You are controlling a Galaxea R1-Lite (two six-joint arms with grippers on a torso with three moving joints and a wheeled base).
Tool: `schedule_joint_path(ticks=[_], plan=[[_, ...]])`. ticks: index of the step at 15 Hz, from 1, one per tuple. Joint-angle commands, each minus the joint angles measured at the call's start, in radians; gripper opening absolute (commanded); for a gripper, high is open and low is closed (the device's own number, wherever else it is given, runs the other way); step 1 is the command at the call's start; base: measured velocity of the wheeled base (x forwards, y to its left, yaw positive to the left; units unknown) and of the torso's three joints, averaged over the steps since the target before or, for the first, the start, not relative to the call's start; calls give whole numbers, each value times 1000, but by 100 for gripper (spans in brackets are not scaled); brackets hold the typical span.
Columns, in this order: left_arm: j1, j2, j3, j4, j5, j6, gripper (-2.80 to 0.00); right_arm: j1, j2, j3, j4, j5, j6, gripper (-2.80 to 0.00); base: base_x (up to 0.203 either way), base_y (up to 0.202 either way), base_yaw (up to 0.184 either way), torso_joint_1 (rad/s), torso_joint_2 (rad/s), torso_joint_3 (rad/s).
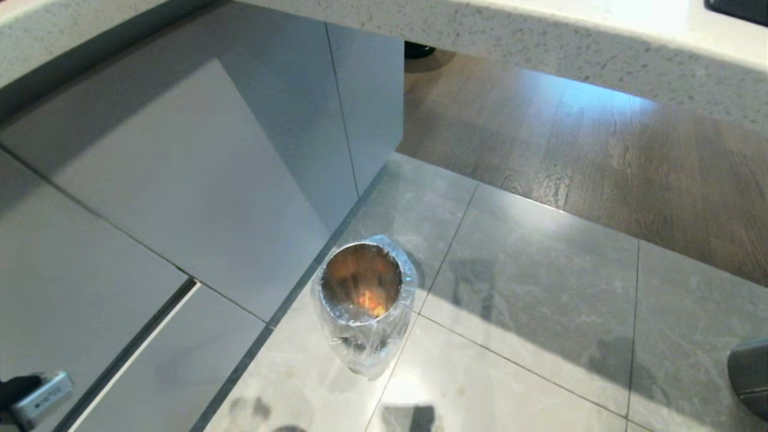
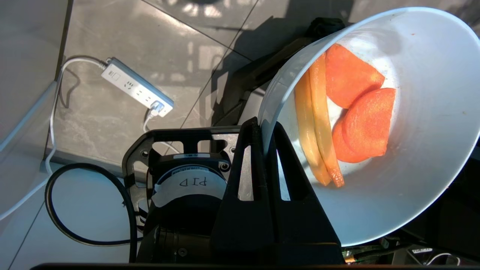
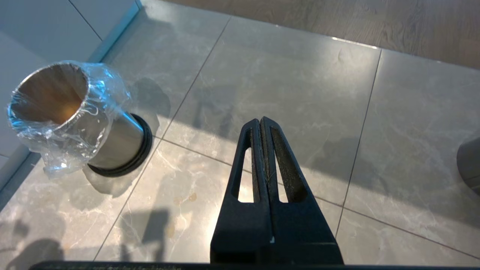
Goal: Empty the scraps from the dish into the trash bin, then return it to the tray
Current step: Move the bowl over the trash can
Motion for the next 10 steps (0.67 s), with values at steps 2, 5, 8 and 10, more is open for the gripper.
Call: schedule_joint_path(ticks=[2,5,8,10], plan=[[-1,-4,0,4,0,-2,-280,0,0,-1,0,0,1,-280,0,0,0,0,3,-194],[-15,-5,0,4,0,-3,-280,0,0,0,-1,0,0,-280,0,0,0,4,2,-200],[-24,-13,0,6,0,-3,-280,0,0,0,0,0,0,-280,0,0,0,2,-1,-197],[-25,-29,2,8,1,-3,-280,0,0,0,0,0,1,-280,0,0,0,6,3,-197]])
